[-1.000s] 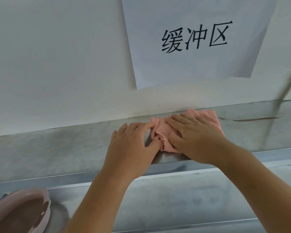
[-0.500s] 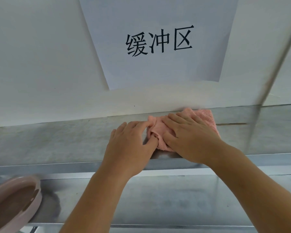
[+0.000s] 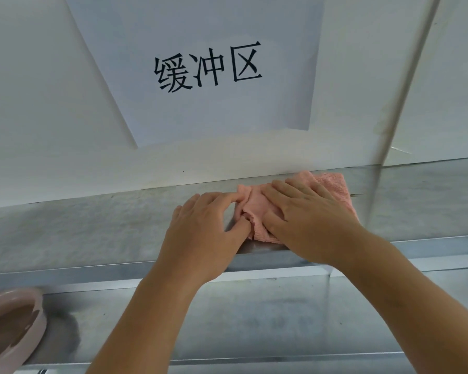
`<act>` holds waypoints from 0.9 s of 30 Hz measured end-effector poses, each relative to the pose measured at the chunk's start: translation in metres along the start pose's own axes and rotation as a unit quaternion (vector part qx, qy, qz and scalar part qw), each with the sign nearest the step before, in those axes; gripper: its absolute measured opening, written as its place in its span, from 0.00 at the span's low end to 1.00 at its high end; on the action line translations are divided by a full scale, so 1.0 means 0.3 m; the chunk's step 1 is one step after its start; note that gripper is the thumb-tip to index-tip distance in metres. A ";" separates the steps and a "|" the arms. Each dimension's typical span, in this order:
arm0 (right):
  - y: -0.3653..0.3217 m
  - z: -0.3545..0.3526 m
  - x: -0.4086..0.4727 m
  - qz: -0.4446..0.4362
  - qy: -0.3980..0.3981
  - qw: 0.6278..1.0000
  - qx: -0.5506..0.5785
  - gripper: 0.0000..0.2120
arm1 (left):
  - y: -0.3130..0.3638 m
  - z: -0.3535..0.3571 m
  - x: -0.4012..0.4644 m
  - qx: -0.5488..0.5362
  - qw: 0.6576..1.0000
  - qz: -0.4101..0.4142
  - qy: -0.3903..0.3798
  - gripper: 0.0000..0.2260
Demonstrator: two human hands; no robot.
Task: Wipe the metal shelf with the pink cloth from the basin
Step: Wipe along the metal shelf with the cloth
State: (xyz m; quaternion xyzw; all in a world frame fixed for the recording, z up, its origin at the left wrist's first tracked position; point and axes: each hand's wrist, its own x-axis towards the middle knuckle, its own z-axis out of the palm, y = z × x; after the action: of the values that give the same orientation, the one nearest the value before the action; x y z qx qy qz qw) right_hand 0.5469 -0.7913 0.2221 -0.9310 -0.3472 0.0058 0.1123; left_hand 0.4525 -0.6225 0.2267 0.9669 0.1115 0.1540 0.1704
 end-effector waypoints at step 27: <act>0.095 -0.040 -0.046 0.018 -0.040 0.997 -0.059 0.53 | 0.048 0.050 0.031 0.019 1.000 0.013 -0.022 0.22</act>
State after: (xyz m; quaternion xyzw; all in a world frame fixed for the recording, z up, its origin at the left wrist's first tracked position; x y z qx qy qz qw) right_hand 0.5560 -0.8236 0.2269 -0.9413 -0.3340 0.0243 0.0435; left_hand 0.4686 -0.6376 0.2208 0.9744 0.0976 0.1333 0.1526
